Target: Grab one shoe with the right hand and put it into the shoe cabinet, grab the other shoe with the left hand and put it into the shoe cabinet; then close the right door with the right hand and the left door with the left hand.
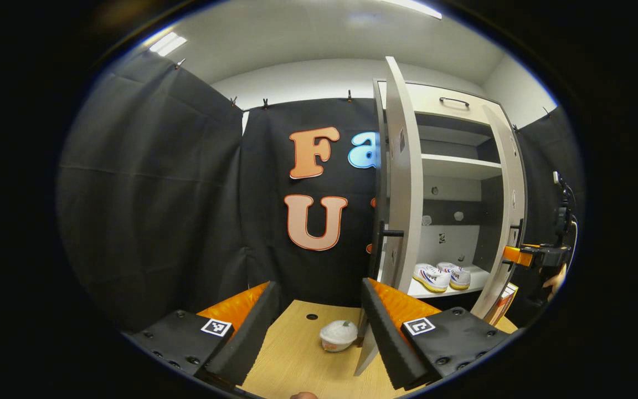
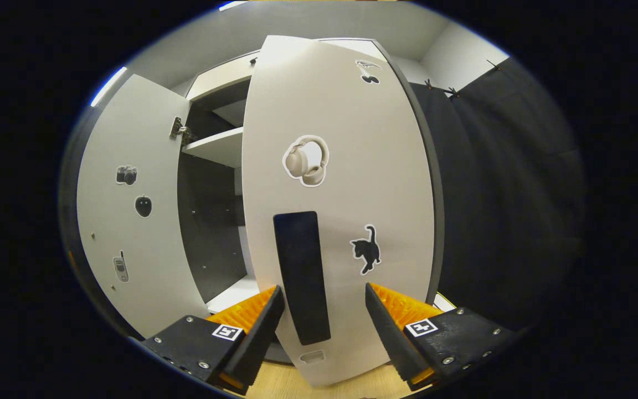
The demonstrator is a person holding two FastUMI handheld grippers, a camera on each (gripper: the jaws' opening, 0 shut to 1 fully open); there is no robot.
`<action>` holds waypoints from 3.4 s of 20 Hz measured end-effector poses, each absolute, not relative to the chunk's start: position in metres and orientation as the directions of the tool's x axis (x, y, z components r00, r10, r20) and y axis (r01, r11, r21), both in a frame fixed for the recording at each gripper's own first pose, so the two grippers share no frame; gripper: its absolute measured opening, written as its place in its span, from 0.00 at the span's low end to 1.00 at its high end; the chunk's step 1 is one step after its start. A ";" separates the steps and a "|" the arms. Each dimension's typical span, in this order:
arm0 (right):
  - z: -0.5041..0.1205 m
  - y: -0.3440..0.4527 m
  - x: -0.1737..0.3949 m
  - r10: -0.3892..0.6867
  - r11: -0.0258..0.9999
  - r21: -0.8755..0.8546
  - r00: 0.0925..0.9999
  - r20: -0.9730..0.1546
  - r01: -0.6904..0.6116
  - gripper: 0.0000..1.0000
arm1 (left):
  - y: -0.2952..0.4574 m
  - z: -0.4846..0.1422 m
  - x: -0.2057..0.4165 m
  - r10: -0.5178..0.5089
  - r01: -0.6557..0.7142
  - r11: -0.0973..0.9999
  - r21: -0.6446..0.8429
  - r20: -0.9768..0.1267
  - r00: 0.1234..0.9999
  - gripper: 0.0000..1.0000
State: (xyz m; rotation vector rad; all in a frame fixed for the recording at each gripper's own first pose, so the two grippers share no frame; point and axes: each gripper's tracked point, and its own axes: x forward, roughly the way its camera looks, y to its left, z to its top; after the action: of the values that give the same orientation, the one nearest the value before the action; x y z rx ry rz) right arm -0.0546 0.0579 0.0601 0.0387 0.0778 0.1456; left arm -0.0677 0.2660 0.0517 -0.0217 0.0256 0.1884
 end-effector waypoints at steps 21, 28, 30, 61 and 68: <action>0.050 0.085 -0.034 0.065 0.997 -0.023 0.993 -0.102 -0.068 0.92 | 0.222 0.045 0.017 -0.131 0.131 0.990 -0.057 0.004 0.991 0.99; 0.077 0.078 -0.082 0.078 0.991 -0.105 0.996 -0.032 -0.081 0.92 | 0.202 0.044 0.019 -0.175 0.173 0.984 -0.050 -0.030 0.984 0.96; 0.083 0.076 -0.092 0.082 0.993 -0.089 0.996 -0.024 -0.083 0.92 | 0.185 0.039 0.015 -0.213 0.210 0.976 -0.063 -0.041 0.976 0.99; 0.099 -0.081 -0.180 -0.080 0.996 -0.036 0.997 0.011 0.080 0.92 | -0.019 0.009 0.127 -0.224 0.216 0.972 -0.089 -0.095 0.970 0.97; 0.101 -0.093 -0.173 -0.070 0.997 -0.042 0.998 0.006 0.070 0.92 | -0.021 0.013 0.143 -0.153 0.152 0.988 -0.018 -0.083 0.985 0.97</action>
State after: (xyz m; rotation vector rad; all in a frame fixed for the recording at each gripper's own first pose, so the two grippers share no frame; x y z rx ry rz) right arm -0.1726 -0.0934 0.1013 -0.0426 -0.0049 -0.0702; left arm 0.1432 -0.0206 0.0134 -0.0118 0.0845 -0.1531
